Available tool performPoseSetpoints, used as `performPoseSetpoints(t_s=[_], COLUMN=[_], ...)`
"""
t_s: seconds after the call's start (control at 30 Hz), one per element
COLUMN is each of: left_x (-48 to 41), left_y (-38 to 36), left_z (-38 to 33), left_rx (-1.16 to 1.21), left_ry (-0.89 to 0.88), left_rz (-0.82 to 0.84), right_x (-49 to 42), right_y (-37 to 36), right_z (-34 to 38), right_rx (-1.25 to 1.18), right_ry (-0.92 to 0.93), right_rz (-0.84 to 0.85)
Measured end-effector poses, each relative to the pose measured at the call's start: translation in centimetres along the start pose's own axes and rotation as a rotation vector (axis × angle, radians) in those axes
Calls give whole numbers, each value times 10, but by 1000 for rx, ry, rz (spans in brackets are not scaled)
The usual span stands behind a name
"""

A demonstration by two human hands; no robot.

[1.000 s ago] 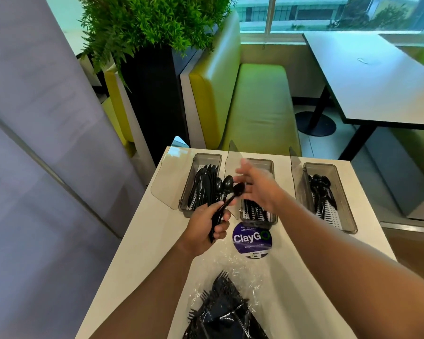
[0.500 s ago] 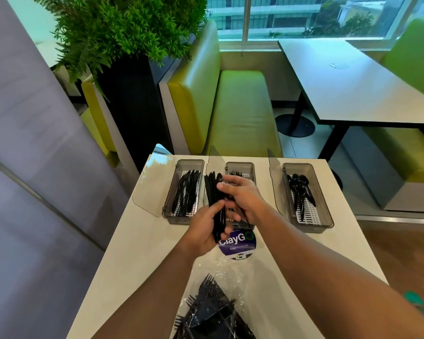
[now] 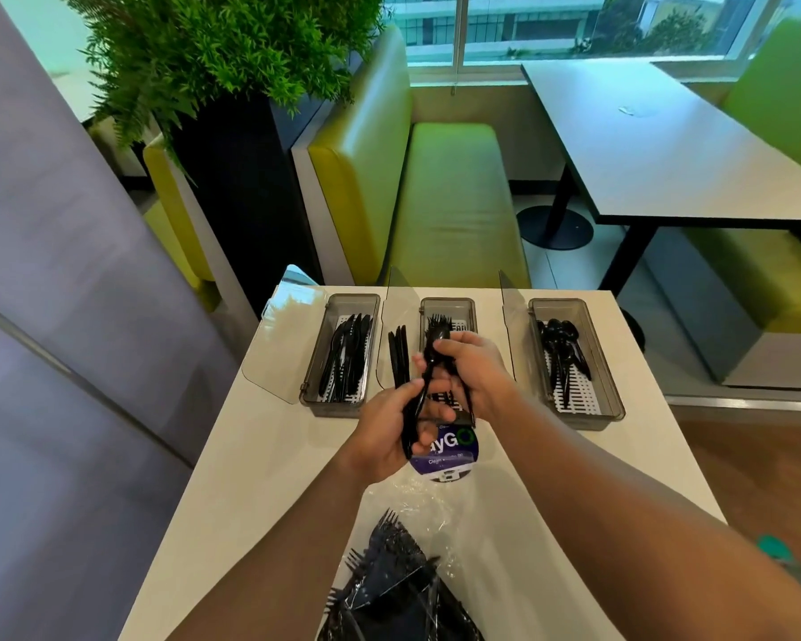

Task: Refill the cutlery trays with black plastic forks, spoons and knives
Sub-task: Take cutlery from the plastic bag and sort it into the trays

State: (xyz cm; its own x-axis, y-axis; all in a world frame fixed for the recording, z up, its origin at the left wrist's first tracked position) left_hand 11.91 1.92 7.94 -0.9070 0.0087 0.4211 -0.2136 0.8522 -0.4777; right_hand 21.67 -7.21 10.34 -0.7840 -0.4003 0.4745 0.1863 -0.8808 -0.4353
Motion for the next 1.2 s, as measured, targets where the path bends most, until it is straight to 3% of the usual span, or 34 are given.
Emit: performPoseSetpoints(t_s=[0.13, 0.4, 0.67, 0.87, 1.07, 1.2], left_x=[-3, -19, -44, -56, -59, -56], left_y=[6, 0, -8, -7, -5, -9], left_z=[5, -1, 11, 14, 14, 11], left_rx=[0, -52, 191, 52, -129, -220], left_ry=[15, -4, 85, 30, -42, -94], left_rz=[0, 26, 61, -17, -63, -76], right_x=[-8, -39, -63, -75, -75, -74], right_y=[9, 59, 158, 183, 178, 148], right_z=[17, 80, 106, 98, 98, 100], right_rx=[-148, -30, 539, 738, 719, 560], right_ry=[59, 145, -16, 5, 187, 302], right_rz=[-123, -261, -517, -489, -520, -399])
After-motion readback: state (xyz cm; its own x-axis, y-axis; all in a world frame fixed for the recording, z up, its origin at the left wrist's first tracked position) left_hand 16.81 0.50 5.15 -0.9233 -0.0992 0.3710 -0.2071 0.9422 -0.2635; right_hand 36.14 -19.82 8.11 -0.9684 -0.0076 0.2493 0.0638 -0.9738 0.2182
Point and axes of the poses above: each hand's wrist, its own x-axis away from the middle knuckle, its own y-axis out of the back of the hand, z = x × y, the point moved 4 cm from there along -x, towards the middle knuckle, and after that the axes turned 1 degree about -z, right-handed, at the moved point
